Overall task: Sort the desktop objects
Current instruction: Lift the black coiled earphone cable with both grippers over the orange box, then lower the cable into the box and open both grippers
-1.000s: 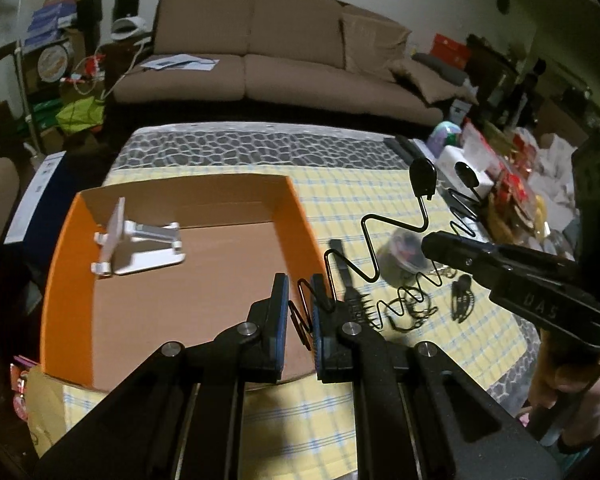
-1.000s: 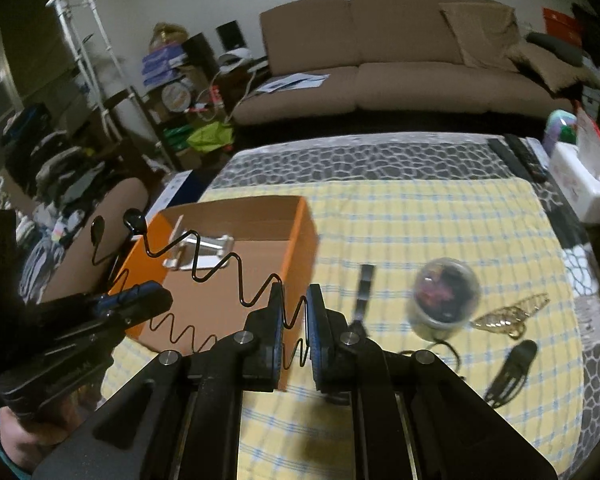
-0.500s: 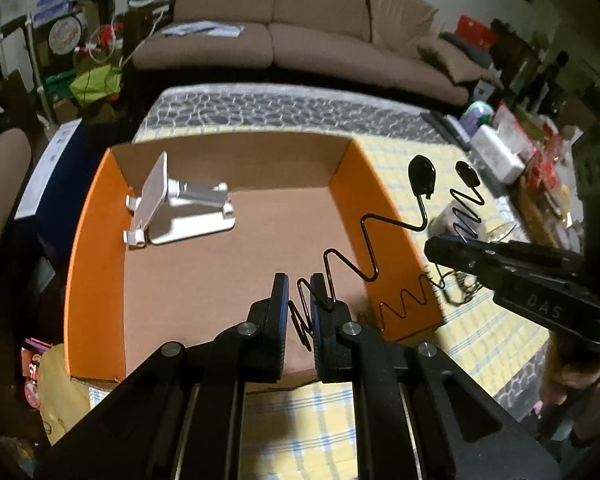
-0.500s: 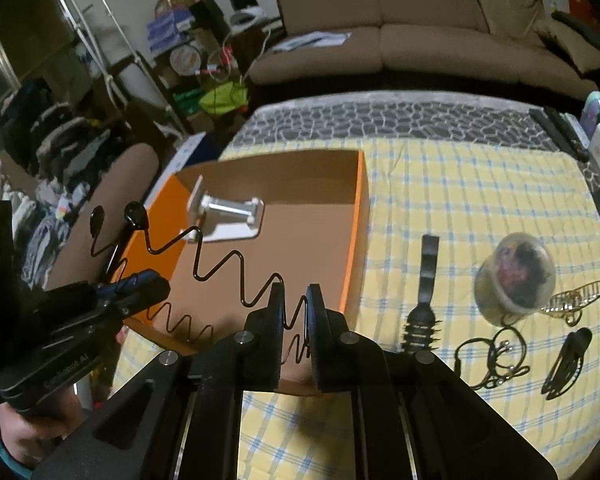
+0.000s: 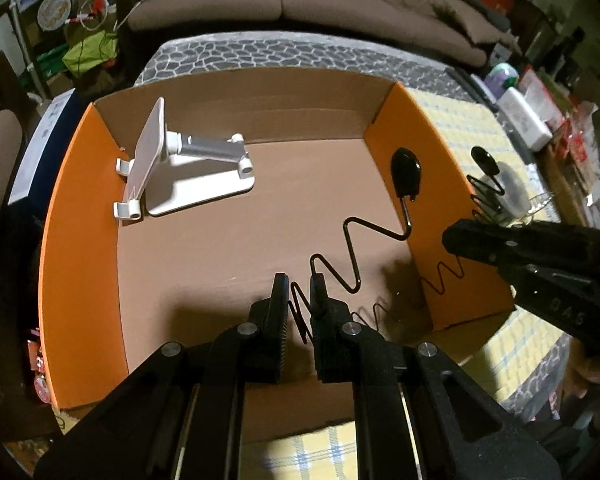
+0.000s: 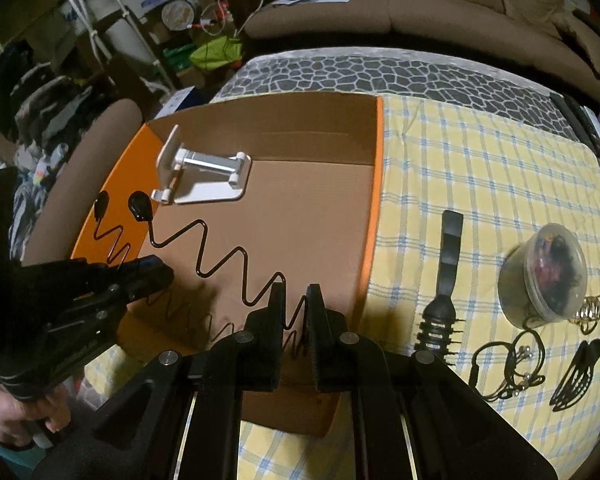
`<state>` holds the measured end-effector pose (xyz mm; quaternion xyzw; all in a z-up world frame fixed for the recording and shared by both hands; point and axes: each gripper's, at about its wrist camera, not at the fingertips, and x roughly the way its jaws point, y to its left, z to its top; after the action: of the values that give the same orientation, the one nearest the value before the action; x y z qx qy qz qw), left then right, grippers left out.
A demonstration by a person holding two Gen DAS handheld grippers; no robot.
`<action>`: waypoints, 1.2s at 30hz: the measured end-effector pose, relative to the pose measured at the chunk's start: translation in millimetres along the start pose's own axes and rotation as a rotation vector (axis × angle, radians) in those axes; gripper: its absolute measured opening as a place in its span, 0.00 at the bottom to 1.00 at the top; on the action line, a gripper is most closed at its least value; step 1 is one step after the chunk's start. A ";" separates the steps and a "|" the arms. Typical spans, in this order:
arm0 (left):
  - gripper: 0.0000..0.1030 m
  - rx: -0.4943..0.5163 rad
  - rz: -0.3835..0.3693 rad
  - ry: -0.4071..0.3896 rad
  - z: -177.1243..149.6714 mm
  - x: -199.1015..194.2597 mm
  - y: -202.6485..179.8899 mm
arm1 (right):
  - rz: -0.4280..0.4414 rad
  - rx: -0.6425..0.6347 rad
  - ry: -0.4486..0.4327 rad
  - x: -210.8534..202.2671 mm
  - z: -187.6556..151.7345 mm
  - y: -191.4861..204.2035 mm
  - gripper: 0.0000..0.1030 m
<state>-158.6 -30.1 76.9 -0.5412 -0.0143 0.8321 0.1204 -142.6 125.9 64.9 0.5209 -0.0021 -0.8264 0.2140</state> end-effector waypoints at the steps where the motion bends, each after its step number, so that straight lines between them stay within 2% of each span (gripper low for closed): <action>1: 0.10 0.000 0.002 0.007 0.4 2.2 1.1 | -0.002 -0.002 0.004 2.5 1.0 0.2 0.10; 9: 0.10 -0.011 0.007 0.058 8.7 19.3 8.8 | -0.014 -0.010 0.034 20.7 11.5 0.4 0.10; 20: 0.10 -0.023 -0.006 0.137 25.2 44.9 11.0 | -0.056 -0.043 0.013 27.5 26.3 1.5 0.13; 22: 0.10 -0.008 0.001 0.154 27.0 49.1 6.5 | -0.062 -0.047 0.008 27.1 27.0 1.1 0.21; 27: 0.10 0.030 0.025 0.189 31.3 56.7 -4.8 | -0.054 -0.036 -0.008 18.8 29.7 0.5 0.24; 30: 0.10 0.054 0.046 0.212 34.8 62.4 -10.1 | -0.062 -0.031 -0.031 10.5 31.0 -1.0 0.40; 36: 0.11 0.081 0.092 0.255 46.4 74.0 -15.2 | -0.050 -0.020 -0.060 -0.9 33.6 -4.0 0.44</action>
<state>-226.3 5.5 32.1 -0.6371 0.0595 0.7613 0.1046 -172.7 122.5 80.1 0.4934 0.0128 -0.8468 0.1982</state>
